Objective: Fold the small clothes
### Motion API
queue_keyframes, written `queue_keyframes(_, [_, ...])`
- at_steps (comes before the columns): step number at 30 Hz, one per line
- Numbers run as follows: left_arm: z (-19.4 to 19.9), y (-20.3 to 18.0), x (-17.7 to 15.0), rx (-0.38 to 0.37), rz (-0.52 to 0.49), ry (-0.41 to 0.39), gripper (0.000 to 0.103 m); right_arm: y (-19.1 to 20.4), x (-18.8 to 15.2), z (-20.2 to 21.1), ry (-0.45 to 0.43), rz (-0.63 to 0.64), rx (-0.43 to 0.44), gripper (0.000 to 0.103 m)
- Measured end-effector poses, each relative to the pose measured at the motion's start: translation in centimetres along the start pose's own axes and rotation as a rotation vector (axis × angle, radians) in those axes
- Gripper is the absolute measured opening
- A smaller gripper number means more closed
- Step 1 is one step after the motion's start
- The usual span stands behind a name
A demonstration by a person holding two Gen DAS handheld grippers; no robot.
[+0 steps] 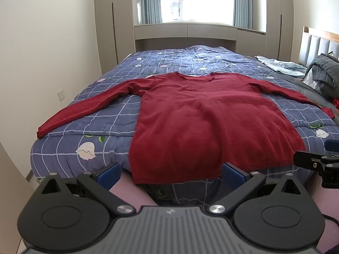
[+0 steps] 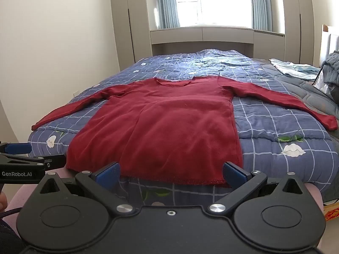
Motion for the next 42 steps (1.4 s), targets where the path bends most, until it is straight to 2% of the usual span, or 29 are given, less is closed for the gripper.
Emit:
queue_keyframes(30, [-0.09,0.10,-0.25,-0.005,0.001,0.002,0.103,0.04,-0.12,-0.03,0.003,0.002,0.001,0.103])
queue_keyframes(42, [-0.64,0.05,-0.35,-0.005,0.003,0.028,0.103,-0.03,-0.01,-0.23,0.014,-0.007,0.010,0.103])
Point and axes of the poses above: each gripper's, at about its wrist camera, not at the fingertips, and z roughly against the way its jaws point, y to its left, x to its top, the point moved 9 cm from there along -z, roughly the way its jaws point, and after that the axes turned 4 degrees about z, right-handed, at the moved point
